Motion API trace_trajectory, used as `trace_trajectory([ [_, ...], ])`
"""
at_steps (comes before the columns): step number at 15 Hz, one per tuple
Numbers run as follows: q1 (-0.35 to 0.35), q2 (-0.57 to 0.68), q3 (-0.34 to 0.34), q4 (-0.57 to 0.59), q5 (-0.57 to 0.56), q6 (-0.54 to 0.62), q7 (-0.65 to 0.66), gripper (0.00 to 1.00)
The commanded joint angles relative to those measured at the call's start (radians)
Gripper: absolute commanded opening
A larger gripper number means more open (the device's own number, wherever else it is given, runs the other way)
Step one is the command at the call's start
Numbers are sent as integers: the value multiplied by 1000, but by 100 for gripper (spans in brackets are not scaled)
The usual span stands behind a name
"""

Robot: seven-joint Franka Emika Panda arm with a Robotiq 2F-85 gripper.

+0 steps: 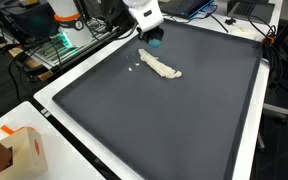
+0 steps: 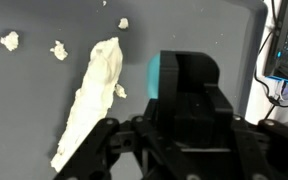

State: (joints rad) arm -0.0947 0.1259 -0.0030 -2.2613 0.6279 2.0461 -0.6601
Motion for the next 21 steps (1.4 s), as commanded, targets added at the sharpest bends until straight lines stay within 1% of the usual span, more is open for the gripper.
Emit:
trace_trajectory([
  [1, -16, -5, -14, -16, 54, -49, -52, 25],
  [12, -23, -27, -38, -41, 130, -100, -120, 25],
  [16, -21, -60, -46, -52, 128, -113, -109, 25],
  [21, -15, -131, -57, -64, 109, -130, -77, 25],
])
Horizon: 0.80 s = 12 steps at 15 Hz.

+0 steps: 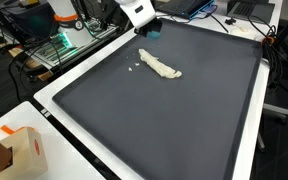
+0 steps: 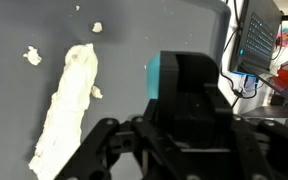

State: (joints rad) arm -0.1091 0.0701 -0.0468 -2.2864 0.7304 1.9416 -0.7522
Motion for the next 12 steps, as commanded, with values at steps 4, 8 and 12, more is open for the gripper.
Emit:
trace_trajectory([
  [4, 8, -137, -18, -40, -23, -31, 83, 25],
  [8, 22, -203, -12, -37, -78, -20, 184, 25],
  [12, 44, -259, 1, -27, -175, -4, 334, 25],
])
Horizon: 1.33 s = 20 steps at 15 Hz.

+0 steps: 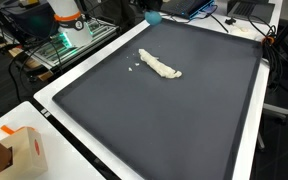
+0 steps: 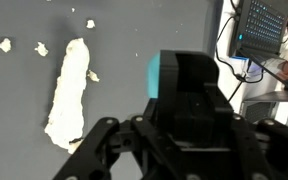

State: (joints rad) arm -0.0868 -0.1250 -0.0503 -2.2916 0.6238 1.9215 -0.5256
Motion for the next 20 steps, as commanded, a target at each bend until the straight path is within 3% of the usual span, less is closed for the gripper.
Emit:
trace_trajectory([
  [1, 28, -76, 10, -17, -96, 18, 146, 25],
  [10, 75, -136, 68, 33, -339, 25, 434, 25],
  [20, 96, -137, 112, 81, -508, 18, 603, 25],
])
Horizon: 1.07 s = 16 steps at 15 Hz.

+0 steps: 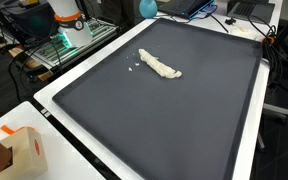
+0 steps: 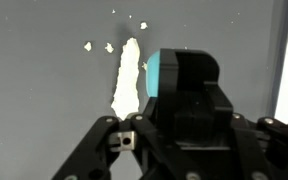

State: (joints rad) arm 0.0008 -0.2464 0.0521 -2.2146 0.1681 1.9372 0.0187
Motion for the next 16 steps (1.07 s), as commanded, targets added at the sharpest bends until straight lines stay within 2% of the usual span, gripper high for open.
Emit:
trace_trajectory([
  [1, 9, -13, 14, 11, -65, -1, 75, 25],
  [4, 10, -11, 29, 26, -124, -4, 129, 25],
  [5, 16, 1, 9, 24, -77, -2, 80, 50],
  [13, 17, 1, 19, 32, -101, -2, 104, 50],
  [14, 17, 1, 19, 32, -101, -2, 104, 25],
  [16, 15, 40, -36, 61, -10, -28, -40, 25],
])
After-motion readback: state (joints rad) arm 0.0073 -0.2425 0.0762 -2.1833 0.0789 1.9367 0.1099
